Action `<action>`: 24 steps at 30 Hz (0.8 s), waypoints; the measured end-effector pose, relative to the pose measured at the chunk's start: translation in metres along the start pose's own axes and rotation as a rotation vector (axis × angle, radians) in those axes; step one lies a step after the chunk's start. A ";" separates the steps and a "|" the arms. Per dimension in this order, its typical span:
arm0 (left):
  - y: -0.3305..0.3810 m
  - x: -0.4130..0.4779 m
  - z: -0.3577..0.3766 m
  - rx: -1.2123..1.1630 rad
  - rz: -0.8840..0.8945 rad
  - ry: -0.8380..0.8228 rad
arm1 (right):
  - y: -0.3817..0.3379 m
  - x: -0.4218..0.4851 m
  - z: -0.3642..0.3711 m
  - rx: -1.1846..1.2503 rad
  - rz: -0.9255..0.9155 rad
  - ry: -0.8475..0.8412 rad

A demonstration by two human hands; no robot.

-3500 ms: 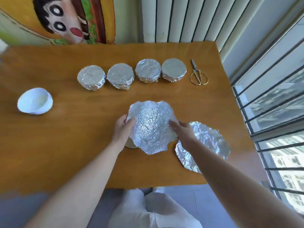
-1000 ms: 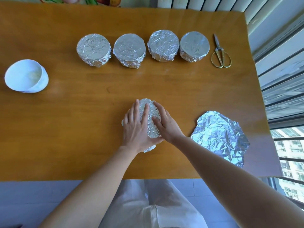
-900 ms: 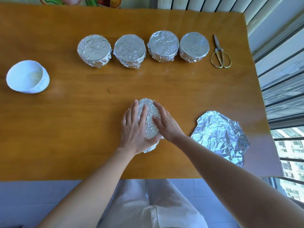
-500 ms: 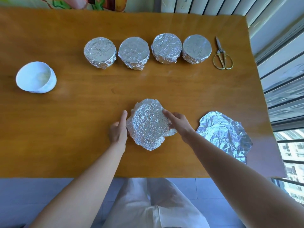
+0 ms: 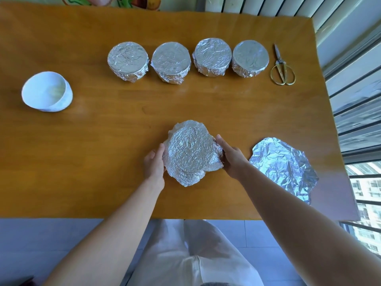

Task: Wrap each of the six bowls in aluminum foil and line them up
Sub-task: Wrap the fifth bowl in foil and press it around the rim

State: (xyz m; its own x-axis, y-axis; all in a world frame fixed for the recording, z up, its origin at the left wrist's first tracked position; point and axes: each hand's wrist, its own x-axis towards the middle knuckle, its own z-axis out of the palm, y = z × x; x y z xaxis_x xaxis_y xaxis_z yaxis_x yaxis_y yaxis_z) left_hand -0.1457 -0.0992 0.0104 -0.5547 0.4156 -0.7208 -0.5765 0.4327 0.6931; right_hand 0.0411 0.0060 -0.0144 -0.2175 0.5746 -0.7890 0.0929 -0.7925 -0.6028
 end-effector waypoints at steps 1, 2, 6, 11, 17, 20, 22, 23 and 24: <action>0.000 -0.001 0.000 -0.007 0.018 0.003 | 0.000 -0.001 0.001 0.015 0.000 -0.018; 0.000 -0.001 0.001 -0.012 0.034 0.003 | 0.000 -0.001 0.001 0.028 0.002 -0.044; 0.001 -0.001 0.008 0.052 0.077 0.010 | -0.005 -0.009 0.006 0.031 0.015 -0.130; -0.003 0.004 0.008 0.103 0.163 0.041 | -0.002 -0.014 0.014 -0.012 -0.098 -0.010; -0.009 0.004 0.014 0.153 0.263 0.096 | 0.004 -0.013 0.022 -0.126 -0.266 0.121; -0.011 0.007 0.016 0.180 0.294 0.121 | 0.009 -0.010 0.023 -0.104 -0.311 0.144; -0.014 0.009 0.017 0.181 0.302 0.129 | 0.011 -0.008 0.025 -0.093 -0.317 0.139; -0.015 0.009 0.017 0.180 0.300 0.131 | 0.012 -0.008 0.026 -0.086 -0.320 0.133; -0.016 0.010 0.017 0.182 0.294 0.134 | 0.013 -0.007 0.027 -0.077 -0.322 0.127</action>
State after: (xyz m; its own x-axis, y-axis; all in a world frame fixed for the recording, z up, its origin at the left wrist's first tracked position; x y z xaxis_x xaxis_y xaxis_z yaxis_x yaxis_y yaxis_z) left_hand -0.1321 -0.0881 -0.0076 -0.7614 0.4404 -0.4758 -0.2711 0.4505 0.8506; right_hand 0.0175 -0.0140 -0.0142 -0.1250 0.8174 -0.5623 0.1132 -0.5513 -0.8266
